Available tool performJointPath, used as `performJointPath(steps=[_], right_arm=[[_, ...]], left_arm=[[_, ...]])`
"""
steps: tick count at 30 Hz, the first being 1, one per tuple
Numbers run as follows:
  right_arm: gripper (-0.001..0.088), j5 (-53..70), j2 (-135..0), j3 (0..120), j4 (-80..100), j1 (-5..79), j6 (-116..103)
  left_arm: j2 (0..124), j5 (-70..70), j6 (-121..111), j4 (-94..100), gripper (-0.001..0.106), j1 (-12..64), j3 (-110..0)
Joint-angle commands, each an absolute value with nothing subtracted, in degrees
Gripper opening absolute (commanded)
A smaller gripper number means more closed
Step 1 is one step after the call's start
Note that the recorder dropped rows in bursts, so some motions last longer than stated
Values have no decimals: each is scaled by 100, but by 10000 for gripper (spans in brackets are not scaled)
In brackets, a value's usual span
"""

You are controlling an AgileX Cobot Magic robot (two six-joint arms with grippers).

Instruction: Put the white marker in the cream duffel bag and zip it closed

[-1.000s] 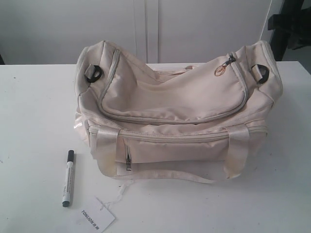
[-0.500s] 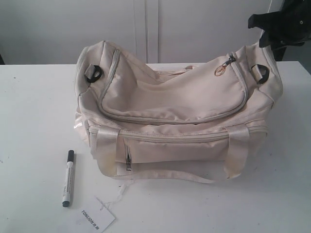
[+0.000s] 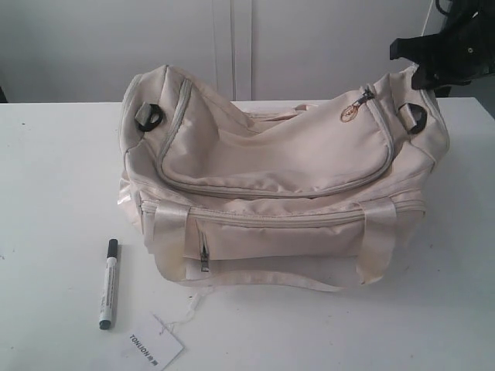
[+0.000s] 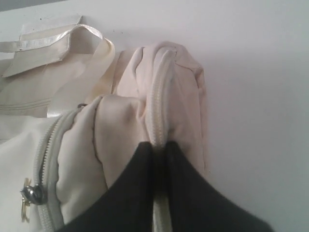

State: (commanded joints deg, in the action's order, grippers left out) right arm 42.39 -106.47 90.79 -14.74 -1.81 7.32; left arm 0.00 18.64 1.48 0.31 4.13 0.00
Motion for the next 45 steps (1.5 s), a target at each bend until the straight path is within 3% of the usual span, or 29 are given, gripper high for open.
performJointPath(steps=[45], right_arm=[[0,4364,-10266,9079,-1485,-181,732]], left_arm=[[0,1827,148,0,0,413,0]])
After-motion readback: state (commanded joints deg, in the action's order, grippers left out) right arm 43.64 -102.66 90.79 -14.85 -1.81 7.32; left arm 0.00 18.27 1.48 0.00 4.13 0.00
